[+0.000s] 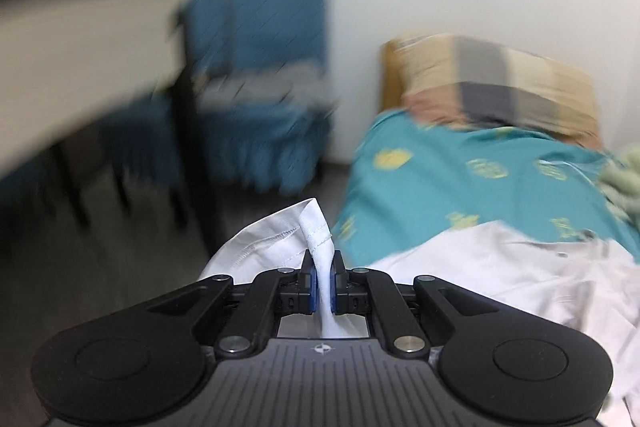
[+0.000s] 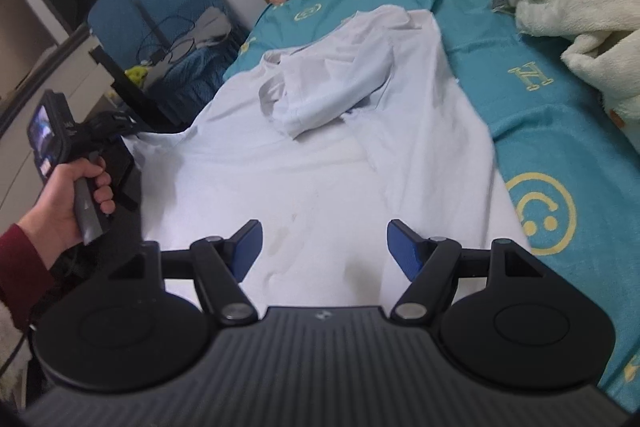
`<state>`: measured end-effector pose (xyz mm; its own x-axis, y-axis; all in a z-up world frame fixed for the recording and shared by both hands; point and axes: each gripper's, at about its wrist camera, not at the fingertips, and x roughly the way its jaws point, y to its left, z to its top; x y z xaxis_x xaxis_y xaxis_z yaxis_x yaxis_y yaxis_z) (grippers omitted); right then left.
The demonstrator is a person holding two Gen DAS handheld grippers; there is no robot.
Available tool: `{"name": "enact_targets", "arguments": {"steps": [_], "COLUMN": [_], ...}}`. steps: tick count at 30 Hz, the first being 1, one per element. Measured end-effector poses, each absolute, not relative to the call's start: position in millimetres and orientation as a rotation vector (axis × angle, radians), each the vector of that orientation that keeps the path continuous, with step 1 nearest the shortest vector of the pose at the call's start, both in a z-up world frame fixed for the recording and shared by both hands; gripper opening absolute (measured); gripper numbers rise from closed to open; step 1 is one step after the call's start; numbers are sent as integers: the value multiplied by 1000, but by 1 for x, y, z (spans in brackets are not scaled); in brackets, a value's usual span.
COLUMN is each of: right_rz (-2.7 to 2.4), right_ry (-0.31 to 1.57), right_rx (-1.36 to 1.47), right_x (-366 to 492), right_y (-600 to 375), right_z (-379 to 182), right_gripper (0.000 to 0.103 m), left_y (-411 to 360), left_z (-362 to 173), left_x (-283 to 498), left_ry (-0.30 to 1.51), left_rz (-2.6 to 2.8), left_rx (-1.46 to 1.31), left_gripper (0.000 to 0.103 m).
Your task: Fold clothes
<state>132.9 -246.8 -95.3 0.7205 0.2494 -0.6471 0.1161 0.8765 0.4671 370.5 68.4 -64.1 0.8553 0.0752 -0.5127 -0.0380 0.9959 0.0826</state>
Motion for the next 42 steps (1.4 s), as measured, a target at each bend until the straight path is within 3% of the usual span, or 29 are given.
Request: {"name": "enact_targets", "arguments": {"steps": [5,13,16,17,18,24,35,39,42], "right_rz": [14,-69,-79,-83,-86,-77,-46,-48,-65], "right_ry": [742,710,709,711,712,710,727,726,716], "right_rx": [574,664,676,679,686,690,661,643,625], "right_x": [129,126,128,129,130,134,123,120,118], "right_y": [-271,-301,-306,-307,-308,-310,-303,-297,-294], "right_z": [-96,-103,-107,-108,-109,-109,-103,-96,-90], "right_gripper": [71,71,72,72,72,72,72,72,72], "left_y": [-44,-168,-171,-170,-166,-97,119,146,139], "left_z": [-39,-89,-103,-107,-107,-98,-132,-141,-144], "left_x": [355,340,334,330,321,261,172,156,146], "left_ry": [447,515,552,558,556,679,1230,1334,1427], "left_rz": [-144,-352,-373,-378,-374,-402,-360,-411,-465], "left_rx": [241,234,211,207,211,166,-271,-299,-142], "left_gripper": [6,11,33,52,61,76,76,74,73]}}
